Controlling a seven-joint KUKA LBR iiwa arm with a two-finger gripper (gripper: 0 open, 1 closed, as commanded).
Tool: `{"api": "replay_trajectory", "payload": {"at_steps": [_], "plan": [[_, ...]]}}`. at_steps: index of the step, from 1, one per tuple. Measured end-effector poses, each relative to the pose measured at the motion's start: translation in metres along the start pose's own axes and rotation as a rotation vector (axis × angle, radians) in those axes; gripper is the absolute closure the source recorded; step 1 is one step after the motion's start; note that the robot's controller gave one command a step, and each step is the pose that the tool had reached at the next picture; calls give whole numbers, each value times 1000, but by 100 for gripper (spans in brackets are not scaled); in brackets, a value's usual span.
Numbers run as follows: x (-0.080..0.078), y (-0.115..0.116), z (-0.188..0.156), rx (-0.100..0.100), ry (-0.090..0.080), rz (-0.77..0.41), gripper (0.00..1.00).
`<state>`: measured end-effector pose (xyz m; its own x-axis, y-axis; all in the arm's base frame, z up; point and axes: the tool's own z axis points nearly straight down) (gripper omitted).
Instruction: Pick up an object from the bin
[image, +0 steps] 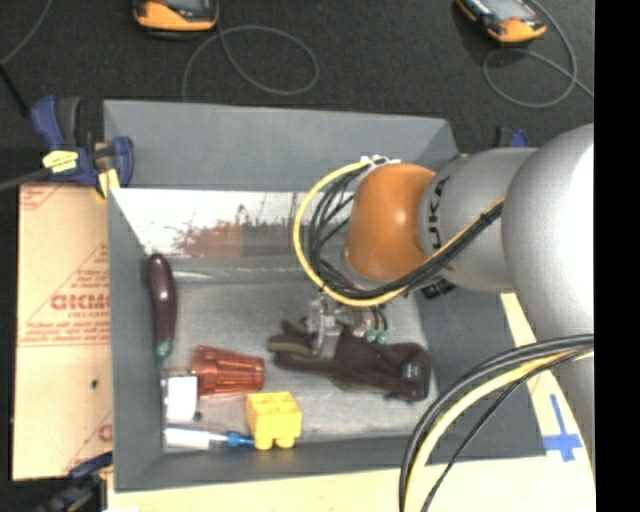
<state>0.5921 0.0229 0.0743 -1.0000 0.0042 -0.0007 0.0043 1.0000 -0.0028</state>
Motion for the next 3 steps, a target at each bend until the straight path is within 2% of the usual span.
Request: {"api": "replay_trajectory", "payload": {"at_steps": [1, 2, 3], "plan": [[-15, 0, -77, 1, -4, -25, 100], [-15, 0, -77, 1, -4, -25, 100], [-19, -20, -218, 3, -10, -24, 100]]}}
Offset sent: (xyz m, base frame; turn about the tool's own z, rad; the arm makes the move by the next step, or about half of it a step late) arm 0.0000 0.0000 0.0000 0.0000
